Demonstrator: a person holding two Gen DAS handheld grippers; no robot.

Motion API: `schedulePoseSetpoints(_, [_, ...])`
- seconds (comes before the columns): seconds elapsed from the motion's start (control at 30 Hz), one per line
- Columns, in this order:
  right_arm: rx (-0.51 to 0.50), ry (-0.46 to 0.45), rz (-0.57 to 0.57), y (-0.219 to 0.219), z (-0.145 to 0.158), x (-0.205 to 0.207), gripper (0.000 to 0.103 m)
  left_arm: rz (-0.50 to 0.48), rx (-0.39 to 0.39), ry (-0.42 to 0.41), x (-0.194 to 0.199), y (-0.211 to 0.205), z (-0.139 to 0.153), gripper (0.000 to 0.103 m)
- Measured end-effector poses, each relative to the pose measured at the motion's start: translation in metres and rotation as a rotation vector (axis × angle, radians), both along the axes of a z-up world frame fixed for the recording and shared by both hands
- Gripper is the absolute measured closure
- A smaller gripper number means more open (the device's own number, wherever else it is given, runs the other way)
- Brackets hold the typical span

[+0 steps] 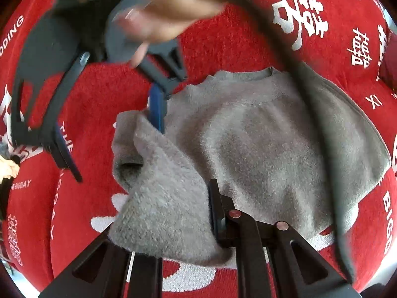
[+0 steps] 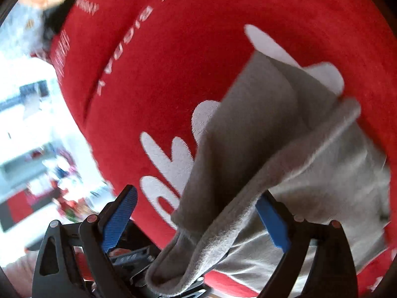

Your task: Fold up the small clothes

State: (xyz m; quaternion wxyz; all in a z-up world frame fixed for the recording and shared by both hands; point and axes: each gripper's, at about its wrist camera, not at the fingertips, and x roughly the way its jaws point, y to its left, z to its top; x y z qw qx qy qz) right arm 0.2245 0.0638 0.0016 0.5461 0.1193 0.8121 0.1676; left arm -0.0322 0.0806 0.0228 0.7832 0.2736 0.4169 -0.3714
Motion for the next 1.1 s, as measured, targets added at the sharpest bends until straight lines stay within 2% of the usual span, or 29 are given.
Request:
schedulePoseSetpoints(0.07, [-0.084,-0.004,0.059,0.008,-0.007,0.002,0.007,-0.008,0.002,-0.006,-0.003,0.001,0.002,0.087])
schedulePoseSetpoints(0.13, [-0.145,-0.006,0.068,0.009,-0.015,0.003,0.009,-0.014,0.004,-0.011,-0.004,0.001,0.004,0.087])
schedulePoseSetpoints(0.2, [-0.189,-0.030,0.017,-0.004,-0.016,-0.001,0.053,-0.019,0.005,-0.012,-0.006,0.002,0.006,0.087])
schedulePoseSetpoints(0.23, [-0.188,-0.037,-0.009,-0.013,-0.014,-0.005,0.088,-0.016,0.006,-0.010,-0.006,0.002,0.007,0.087])
schedulePoseSetpoints(0.33, [-0.088,-0.118,-0.155,-0.048,0.006,-0.022,0.089,-0.023,-0.012,-0.010,-0.009,-0.001,0.015,0.087])
schedulePoseSetpoints(0.53, [0.101,-0.322,-0.343,-0.105,0.065,-0.071,0.089,-0.118,-0.072,-0.051,-0.037,-0.026,0.058,0.087])
schedulePoseSetpoints(0.6, [0.139,-0.382,-0.411,-0.127,0.085,-0.082,0.089,-0.155,-0.098,-0.064,-0.050,-0.037,0.075,0.087])
schedulePoseSetpoints(0.8, [0.212,-0.563,-0.607,-0.205,0.132,-0.170,0.089,-0.303,-0.142,-0.084,-0.099,-0.090,0.105,0.087])
schedulePoseSetpoints(0.93, [0.208,-0.620,-0.737,-0.257,0.137,-0.240,0.089,-0.410,-0.141,-0.065,-0.139,-0.128,0.102,0.087])
schedulePoseSetpoints(1.0, [0.189,-0.613,-0.818,-0.281,0.123,-0.275,0.089,-0.456,-0.124,-0.036,-0.158,-0.147,0.089,0.087])
schedulePoseSetpoints(1.1, [0.142,-0.559,-0.923,-0.311,0.086,-0.323,0.089,-0.512,-0.079,-0.005,-0.184,-0.166,0.064,0.087])
